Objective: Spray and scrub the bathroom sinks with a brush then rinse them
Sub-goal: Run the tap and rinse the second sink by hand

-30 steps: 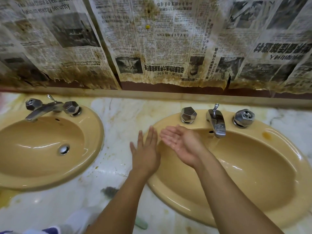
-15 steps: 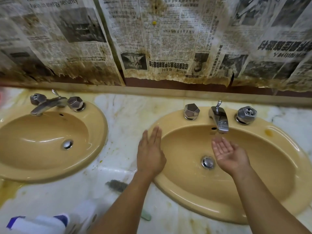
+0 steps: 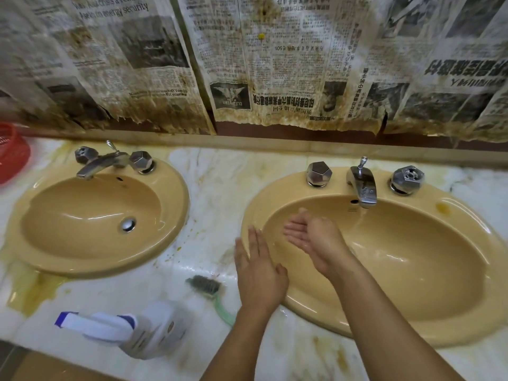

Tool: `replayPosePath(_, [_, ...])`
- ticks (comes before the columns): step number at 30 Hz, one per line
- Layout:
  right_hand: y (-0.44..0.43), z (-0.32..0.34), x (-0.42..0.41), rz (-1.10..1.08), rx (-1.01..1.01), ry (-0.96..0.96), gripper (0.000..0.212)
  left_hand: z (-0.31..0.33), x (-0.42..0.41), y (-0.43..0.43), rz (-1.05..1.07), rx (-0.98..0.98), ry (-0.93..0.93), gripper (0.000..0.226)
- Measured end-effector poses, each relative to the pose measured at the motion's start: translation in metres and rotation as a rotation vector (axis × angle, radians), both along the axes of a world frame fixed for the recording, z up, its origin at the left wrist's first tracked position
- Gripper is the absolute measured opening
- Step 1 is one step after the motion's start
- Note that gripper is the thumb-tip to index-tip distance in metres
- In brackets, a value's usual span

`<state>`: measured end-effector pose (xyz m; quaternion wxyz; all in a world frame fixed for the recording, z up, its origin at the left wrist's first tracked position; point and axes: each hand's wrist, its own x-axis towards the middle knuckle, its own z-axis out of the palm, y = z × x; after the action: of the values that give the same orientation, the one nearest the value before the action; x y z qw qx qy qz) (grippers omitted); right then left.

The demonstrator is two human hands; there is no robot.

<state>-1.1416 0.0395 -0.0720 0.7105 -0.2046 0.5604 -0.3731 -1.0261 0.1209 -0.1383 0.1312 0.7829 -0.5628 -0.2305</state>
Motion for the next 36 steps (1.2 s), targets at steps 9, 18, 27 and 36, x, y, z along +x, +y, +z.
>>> replayPosePath(9, [-0.029,-0.040,-0.121,-0.679,0.182,-0.535,0.036,-0.011,0.039,-0.059,-0.042,-0.099,0.099,0.106])
replayPosePath(18, [-0.042,-0.040,-0.114,-0.646,0.122,-0.547,0.020,-0.019,0.020,-0.014,0.061,-0.184,0.194,0.102])
replayPosePath(27, [-0.002,0.003,-0.043,-0.069,0.176,-0.310,0.034,-0.016,0.013,-0.021,0.147,-0.168,0.174,0.102])
replayPosePath(36, [0.050,0.003,-0.051,0.179,-0.084,0.205,0.023,-0.008,-0.063,0.050,0.298,-0.180,0.271,0.102])
